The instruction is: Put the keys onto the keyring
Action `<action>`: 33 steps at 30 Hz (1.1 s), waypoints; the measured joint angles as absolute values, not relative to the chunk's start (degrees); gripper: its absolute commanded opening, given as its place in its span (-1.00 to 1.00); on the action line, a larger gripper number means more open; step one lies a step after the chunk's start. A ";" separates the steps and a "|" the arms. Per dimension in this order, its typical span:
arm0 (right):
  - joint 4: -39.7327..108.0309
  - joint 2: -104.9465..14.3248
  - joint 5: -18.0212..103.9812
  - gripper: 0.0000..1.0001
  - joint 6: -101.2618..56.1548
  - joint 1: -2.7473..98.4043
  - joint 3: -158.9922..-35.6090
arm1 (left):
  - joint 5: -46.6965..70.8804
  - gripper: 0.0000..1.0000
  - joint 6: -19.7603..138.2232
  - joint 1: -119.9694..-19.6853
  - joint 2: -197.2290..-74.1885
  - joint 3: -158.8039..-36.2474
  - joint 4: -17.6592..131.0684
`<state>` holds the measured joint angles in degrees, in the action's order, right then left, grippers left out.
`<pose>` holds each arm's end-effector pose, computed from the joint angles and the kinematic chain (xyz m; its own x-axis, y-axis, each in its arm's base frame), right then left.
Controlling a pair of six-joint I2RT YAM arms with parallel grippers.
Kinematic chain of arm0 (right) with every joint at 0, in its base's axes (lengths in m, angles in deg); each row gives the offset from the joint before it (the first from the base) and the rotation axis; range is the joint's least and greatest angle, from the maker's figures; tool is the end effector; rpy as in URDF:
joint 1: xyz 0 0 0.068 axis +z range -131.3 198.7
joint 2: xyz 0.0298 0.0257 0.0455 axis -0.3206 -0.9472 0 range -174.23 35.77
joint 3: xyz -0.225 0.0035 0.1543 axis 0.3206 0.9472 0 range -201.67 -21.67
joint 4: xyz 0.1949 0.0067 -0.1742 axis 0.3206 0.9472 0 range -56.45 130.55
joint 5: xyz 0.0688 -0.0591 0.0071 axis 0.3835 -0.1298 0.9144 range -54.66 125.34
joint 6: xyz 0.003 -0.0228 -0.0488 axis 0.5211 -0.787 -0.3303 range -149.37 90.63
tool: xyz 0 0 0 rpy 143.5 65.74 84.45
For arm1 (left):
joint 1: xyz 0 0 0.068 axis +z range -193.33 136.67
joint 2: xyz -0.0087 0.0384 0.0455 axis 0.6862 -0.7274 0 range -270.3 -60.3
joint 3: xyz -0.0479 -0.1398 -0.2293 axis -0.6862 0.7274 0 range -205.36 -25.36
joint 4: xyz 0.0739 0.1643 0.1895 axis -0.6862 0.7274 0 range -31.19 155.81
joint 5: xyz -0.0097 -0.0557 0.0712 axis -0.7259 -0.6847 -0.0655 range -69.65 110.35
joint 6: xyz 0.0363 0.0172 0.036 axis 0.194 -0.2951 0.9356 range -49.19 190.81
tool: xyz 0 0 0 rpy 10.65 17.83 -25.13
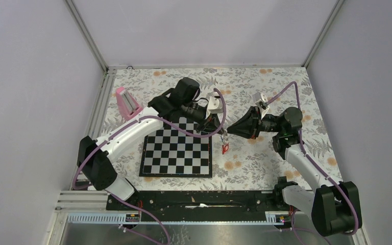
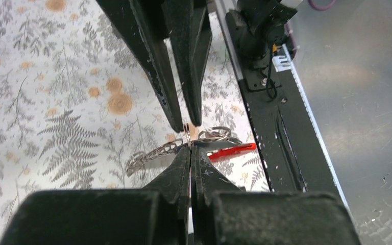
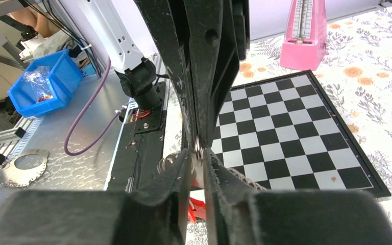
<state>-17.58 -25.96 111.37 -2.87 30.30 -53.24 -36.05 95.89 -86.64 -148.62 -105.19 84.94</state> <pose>0.2028 0.0769 0.3045 -0.1039 0.0886 -0.9906 -0.9943 0.0164 0.1057 0.2275 -0.2552 0.3473 -0.0020 0.3243 -0.9460 0.9708 -0.2264 -0.0797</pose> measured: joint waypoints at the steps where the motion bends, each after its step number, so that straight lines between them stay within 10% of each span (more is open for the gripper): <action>1: -16.49 -25.75 111.37 -0.41 -3.83 30.23 -53.26 | -35.33 -1.00 96.81 -86.68 -148.66 -105.98 87.04; 11: -1.87 -24.26 111.43 0.04 -15.87 29.82 -54.57 | -14.59 -0.83 107.48 -94.13 -155.85 -125.95 114.40; 27: -3.07 -26.86 113.07 0.04 -14.87 29.79 -54.64 | -2.43 -1.00 107.85 -99.14 -161.01 -138.08 126.09; 33: -1.82 -27.41 114.01 0.06 -14.54 28.24 -54.83 | -1.89 -0.92 108.42 -99.21 -157.34 -125.17 121.57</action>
